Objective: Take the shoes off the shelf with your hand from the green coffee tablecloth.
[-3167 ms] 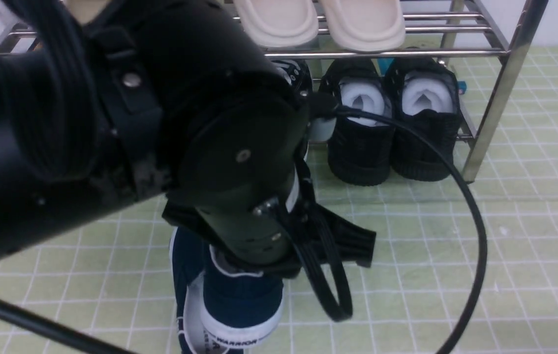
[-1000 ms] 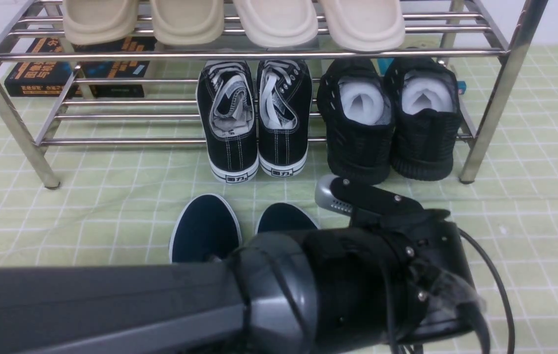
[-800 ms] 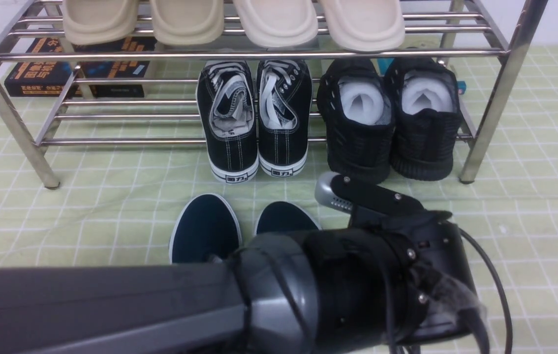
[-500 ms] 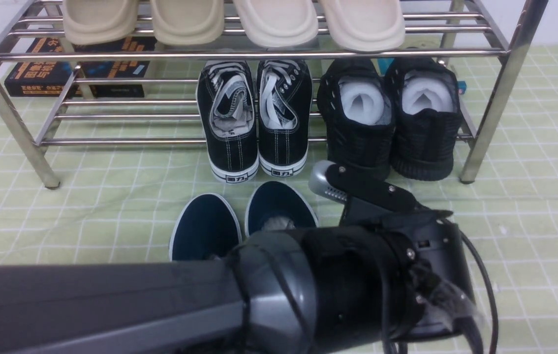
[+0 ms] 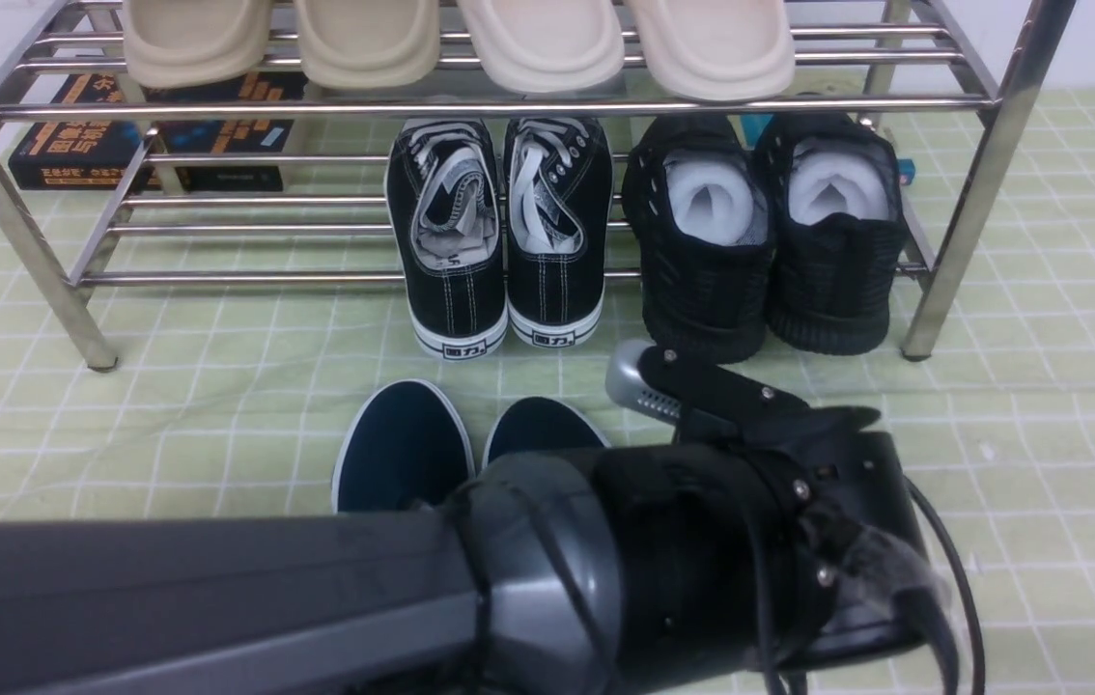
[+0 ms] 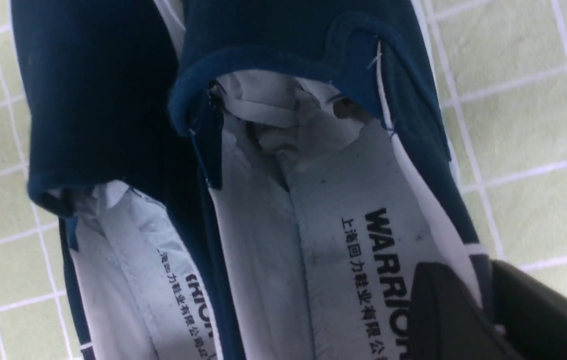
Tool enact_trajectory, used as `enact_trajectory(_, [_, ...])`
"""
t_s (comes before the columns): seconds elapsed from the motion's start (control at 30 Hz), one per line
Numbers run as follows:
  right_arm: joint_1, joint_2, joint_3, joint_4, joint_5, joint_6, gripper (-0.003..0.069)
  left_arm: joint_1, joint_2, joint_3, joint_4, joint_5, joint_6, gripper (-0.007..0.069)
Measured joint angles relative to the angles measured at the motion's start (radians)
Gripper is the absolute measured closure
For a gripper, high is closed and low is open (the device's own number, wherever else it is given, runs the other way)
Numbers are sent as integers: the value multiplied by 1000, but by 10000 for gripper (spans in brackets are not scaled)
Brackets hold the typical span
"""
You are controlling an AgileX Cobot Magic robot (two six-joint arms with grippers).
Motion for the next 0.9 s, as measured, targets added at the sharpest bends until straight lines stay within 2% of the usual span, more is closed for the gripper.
enact_trajectory(0.2, [0, 0, 0, 0, 0, 0, 420, 0, -1, -27, -46, 13, 19, 323])
enact_trajectory(0.3, [0, 0, 0, 0, 0, 0, 420, 0, -13, -73, -68, 48, 71, 288])
enact_trajectory(0.37, [0, 0, 0, 0, 0, 0, 420, 0, -28, -105, -77, 73, 123, 290])
enact_trajectory(0.47, [0, 0, 0, 0, 0, 0, 420, 0, -74, -166, -79, 100, 228, 334])
enact_trajectory(0.63, [0, 0, 0, 0, 0, 0, 420, 0, -172, -230, -28, 110, 336, 496])
enact_trajectory(0.67, [0, 0, 0, 0, 0, 0, 420, 0, -213, -231, 2, 117, 366, 565])
enact_trajectory(0.73, [0, 0, 0, 0, 0, 0, 420, 1, -263, -232, 19, 126, 418, 611])
enact_trajectory(0.8, [0, 0, 0, 0, 0, 0, 420, 1, -303, -232, 4, 126, 480, 620])
enact_trajectory(0.9, [0, 0, 0, 0, 0, 0, 420, 1, -391, -232, -92, 126, 618, 619])
